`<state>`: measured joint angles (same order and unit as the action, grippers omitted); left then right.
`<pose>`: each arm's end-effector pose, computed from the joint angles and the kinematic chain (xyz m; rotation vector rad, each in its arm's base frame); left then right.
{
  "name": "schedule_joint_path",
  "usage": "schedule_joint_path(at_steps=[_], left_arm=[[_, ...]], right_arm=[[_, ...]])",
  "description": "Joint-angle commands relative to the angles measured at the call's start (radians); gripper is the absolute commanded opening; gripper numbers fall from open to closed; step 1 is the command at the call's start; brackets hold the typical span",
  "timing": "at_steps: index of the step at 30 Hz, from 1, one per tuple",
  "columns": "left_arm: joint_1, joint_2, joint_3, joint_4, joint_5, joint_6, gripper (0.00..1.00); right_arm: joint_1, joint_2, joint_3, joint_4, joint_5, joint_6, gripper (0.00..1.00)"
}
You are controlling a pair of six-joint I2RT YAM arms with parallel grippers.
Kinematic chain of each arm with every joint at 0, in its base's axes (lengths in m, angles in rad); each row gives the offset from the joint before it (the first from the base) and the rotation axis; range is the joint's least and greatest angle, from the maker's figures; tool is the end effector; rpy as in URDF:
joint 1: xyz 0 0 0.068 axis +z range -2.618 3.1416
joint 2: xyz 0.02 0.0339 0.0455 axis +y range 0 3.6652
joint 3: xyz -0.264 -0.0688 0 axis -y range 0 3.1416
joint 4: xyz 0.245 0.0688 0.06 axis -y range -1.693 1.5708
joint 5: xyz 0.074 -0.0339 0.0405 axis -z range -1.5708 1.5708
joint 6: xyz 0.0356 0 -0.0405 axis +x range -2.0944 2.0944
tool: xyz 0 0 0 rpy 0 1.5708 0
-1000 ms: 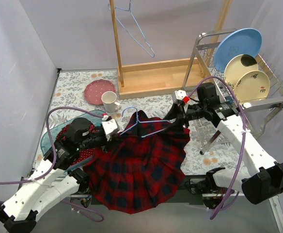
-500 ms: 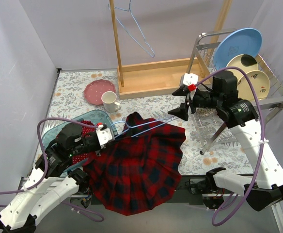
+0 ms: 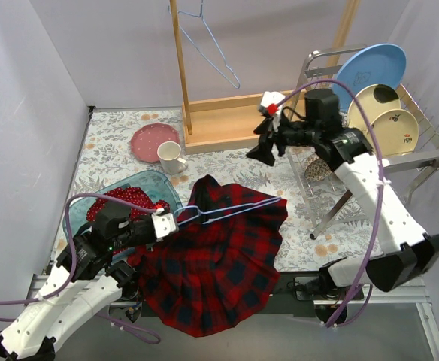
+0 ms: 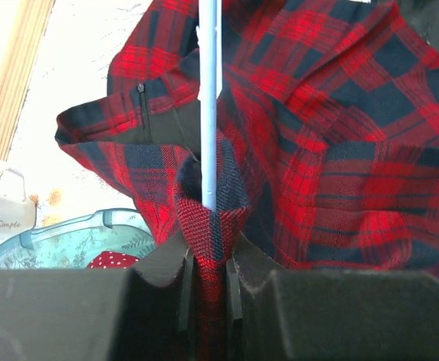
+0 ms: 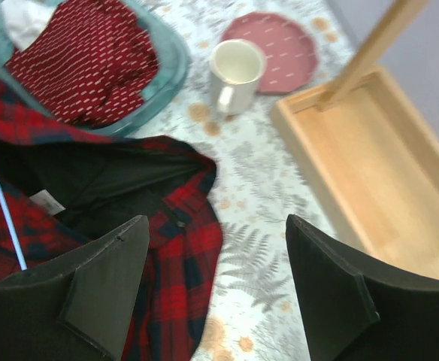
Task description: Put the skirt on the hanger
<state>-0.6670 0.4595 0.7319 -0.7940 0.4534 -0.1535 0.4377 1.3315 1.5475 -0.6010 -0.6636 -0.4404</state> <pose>0.0651 -0.0711 0.3015 0.8289 2.0196 -0.9571 0.2429 0.1379 0.4428 -1.1897 1.5105 0.6436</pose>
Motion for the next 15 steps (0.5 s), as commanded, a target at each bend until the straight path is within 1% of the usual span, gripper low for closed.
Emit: schedule_joint_path(at_steps=[1,4,5,7,8,9,13,15], left_arm=[[-0.026,0.013,-0.009,-0.051,-0.022,0.057,0.0],[-0.052,0.011,-0.025,-0.079,-0.06,0.074,0.0],[-0.063,0.011,-0.025,-0.083,-0.07,0.077,0.0],[-0.077,0.018,-0.025,-0.093,-0.082,0.086,0.0],[-0.083,0.025,-0.022,-0.097,-0.088,0.089,0.0],[-0.088,0.03,-0.023,-0.105,-0.094,0.092,0.0],[-0.131,0.067,-0.02,-0.113,-0.124,0.098,0.0],[-0.143,0.077,-0.025,-0.114,-0.136,0.098,0.0]], right_arm=[[0.103,0.11,-0.023,-0.029,-0.063,-0.046,0.81],[0.128,0.174,-0.059,-0.036,-0.123,-0.087,0.81],[0.13,0.196,-0.059,-0.063,-0.145,-0.142,0.82],[0.133,0.26,-0.047,-0.111,-0.198,-0.202,0.82],[0.134,0.28,-0.04,-0.156,-0.22,-0.281,0.82],[0.141,0.297,-0.038,-0.172,-0.237,-0.312,0.82],[0.177,0.395,-0.02,-0.218,-0.212,-0.414,0.82],[0.188,0.426,-0.006,-0.208,-0.199,-0.423,0.82]])
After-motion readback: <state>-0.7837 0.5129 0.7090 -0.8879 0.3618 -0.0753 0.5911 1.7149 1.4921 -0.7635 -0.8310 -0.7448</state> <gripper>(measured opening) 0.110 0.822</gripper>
